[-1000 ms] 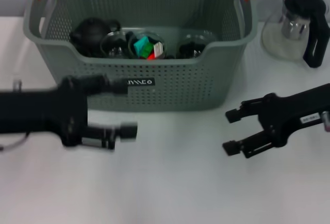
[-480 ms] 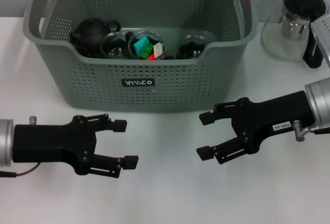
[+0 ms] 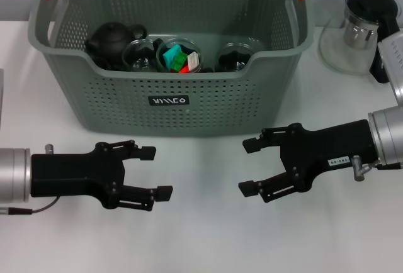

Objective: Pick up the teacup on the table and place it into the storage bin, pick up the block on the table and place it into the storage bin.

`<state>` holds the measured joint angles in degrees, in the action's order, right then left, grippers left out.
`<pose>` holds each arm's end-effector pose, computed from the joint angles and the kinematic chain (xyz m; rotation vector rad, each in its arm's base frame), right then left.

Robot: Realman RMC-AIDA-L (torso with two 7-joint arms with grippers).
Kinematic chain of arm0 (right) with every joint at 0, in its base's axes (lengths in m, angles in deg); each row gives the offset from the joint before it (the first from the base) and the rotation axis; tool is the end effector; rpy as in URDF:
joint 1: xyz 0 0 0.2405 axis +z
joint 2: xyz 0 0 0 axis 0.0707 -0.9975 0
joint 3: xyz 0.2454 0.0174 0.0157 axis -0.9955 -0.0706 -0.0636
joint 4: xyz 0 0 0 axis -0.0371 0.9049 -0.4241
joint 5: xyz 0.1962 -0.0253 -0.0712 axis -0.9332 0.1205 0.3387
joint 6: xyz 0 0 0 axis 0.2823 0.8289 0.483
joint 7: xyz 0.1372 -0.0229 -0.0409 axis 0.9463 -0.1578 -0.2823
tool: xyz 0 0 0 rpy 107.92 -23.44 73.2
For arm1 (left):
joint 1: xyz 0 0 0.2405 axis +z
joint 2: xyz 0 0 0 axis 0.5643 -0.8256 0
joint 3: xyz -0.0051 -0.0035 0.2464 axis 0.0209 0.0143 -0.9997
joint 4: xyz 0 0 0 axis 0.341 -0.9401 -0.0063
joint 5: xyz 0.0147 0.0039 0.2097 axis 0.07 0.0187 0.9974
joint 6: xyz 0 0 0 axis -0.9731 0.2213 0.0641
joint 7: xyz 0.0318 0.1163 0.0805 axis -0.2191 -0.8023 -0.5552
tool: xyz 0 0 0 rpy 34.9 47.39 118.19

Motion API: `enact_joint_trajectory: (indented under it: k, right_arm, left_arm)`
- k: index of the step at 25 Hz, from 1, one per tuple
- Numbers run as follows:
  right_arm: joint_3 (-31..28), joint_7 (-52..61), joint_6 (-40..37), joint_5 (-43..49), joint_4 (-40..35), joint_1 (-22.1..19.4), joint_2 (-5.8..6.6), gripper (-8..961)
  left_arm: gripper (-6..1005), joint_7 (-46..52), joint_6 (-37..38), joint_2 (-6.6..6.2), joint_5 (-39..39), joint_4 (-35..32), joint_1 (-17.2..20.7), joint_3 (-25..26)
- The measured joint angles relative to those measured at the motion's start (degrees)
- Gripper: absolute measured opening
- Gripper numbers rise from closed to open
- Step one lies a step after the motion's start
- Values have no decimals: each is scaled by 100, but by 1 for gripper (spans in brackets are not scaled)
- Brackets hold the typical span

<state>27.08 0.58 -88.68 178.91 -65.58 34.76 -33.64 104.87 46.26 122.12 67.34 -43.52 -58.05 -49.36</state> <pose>0.2003 0.3315 -0.0317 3.0521 -0.4224 -0.4415 -0.2699 0.2771 0.0064 -2.8304 -0.6885 -0.6326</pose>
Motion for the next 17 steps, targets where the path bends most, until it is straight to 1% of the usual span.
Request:
enact_joint_trajectory:
  k: [6, 17]
  right_arm:
    - [-20, -233, 273, -48, 171, -116, -13, 946]
    - [19, -256, 307, -22, 280, -120, 3, 946]
  left_arm:
    - [961, -6, -120, -12, 4, 32, -28, -27]
    - [961, -67, -274, -26, 8, 325, -137, -40]
